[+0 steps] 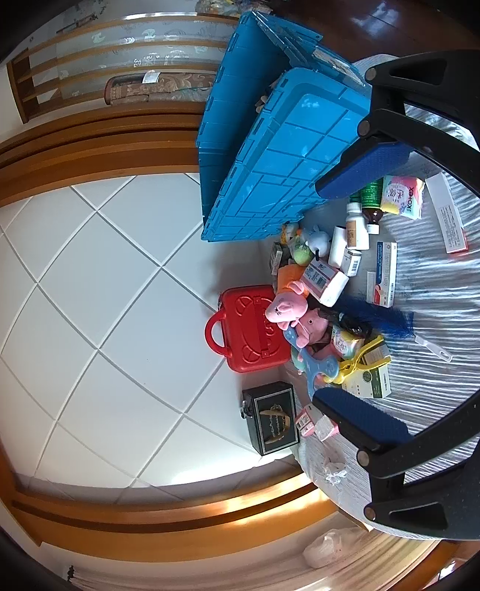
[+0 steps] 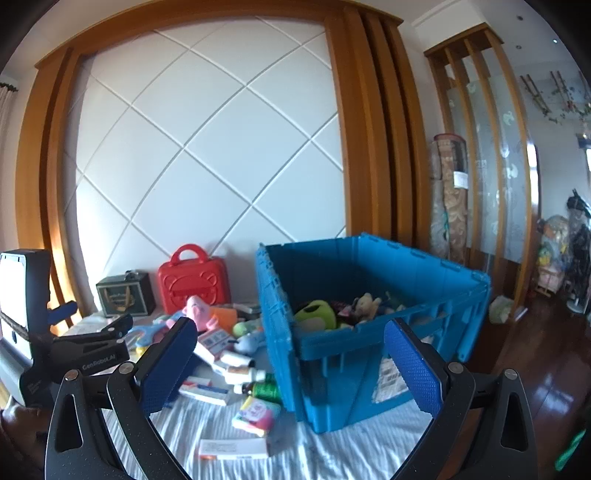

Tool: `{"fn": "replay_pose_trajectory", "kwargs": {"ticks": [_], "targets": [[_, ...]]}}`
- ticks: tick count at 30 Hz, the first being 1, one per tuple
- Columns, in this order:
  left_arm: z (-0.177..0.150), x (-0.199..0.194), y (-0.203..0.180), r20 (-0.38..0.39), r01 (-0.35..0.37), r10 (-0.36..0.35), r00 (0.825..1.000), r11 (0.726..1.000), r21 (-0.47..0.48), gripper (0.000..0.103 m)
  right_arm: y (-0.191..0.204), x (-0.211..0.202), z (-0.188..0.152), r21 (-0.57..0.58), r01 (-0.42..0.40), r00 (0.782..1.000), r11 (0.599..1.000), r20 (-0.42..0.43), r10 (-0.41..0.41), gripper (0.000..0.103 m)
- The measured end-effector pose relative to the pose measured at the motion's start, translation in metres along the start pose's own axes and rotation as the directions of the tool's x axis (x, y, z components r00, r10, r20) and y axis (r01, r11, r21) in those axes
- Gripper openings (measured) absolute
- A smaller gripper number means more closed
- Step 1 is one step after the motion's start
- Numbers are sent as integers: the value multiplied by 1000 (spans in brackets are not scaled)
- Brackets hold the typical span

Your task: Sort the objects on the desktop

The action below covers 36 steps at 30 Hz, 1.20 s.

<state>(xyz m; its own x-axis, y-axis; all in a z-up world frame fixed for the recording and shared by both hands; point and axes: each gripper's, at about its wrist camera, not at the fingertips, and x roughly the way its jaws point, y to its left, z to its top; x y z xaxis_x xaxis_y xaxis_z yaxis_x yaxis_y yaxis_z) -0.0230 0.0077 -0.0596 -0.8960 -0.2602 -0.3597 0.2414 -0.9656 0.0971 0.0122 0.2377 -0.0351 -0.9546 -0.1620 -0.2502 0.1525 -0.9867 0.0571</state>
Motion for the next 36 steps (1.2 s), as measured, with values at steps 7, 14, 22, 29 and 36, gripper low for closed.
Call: {"fn": "replay_pose_trajectory", "kwargs": {"ticks": [7, 14, 22, 29, 36], "targets": [[-23, 28, 30, -72, -36, 34, 997, 999, -16, 103, 33, 26, -18, -33, -87, 995, 996, -59, 85, 103], [-36, 69, 75, -124, -61, 57, 991, 998, -29, 103, 77, 68, -27, -53, -129, 986, 990, -117, 122, 103], [-57, 127, 155, -186, -81, 79, 979, 997, -5, 103, 141, 151, -44, -65, -154, 962, 986, -237, 135, 103], [-88, 177, 226, -279, -118, 115, 953, 993, 6, 103, 196, 234, -85, -41, -195, 903, 980, -397, 164, 103], [-112, 219, 238, -354, -125, 115, 928, 992, -7, 103, 224, 301, -132, -35, -252, 817, 967, -543, 193, 103]]}}
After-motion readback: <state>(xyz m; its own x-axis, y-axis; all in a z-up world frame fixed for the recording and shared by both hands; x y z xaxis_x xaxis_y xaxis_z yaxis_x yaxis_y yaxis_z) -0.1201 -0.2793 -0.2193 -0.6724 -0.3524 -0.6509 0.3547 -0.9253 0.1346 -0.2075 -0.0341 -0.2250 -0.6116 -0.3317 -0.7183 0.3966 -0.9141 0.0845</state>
